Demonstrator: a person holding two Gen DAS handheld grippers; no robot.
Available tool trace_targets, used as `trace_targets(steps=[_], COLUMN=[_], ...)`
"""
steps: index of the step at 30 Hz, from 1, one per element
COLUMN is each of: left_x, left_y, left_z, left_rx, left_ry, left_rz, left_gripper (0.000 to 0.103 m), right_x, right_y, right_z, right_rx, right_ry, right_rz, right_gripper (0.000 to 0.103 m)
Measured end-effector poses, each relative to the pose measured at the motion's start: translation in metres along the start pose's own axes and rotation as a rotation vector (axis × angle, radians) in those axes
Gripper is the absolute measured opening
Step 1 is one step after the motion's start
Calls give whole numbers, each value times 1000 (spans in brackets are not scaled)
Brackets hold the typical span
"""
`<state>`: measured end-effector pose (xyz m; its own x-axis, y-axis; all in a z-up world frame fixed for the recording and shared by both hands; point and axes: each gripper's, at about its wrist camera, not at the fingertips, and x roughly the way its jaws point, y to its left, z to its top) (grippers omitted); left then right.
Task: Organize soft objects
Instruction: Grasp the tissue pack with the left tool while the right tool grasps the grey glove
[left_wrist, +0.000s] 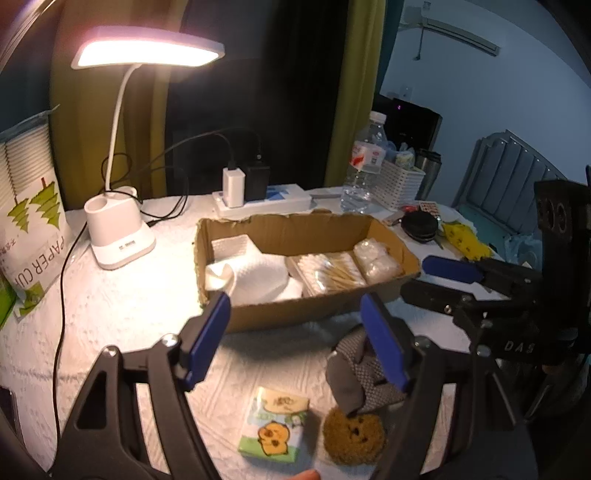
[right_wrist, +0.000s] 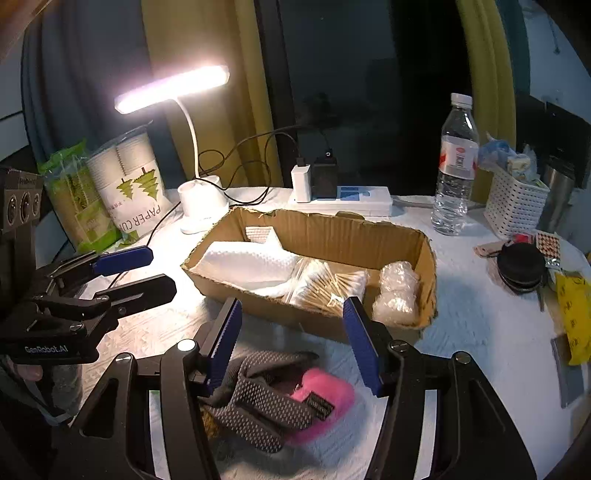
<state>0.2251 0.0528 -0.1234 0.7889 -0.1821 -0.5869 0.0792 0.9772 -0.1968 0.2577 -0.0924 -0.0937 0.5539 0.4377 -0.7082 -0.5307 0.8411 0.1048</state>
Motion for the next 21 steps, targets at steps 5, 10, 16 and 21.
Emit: trace_targets(steps=[5,10,16,21], left_x=[-5,-7,-3,4], left_y=[1,6,14,22], left_z=[-15,-27,-42,-54], left_rx=[-15,-37,-57,-62], left_ry=[10,28,64,106], left_rz=[-4,7,14,19], left_gripper=[83,83,83,83], right_x=[-5,-5,4,14], right_y=[3,7,13,13], right_z=[-11,-25,-41,-49], right_rx=[4,-1,-6,8], right_ry=[13,34,81,111], right_rz=[2,5,13,17], right_gripper=[61,69,69,69])
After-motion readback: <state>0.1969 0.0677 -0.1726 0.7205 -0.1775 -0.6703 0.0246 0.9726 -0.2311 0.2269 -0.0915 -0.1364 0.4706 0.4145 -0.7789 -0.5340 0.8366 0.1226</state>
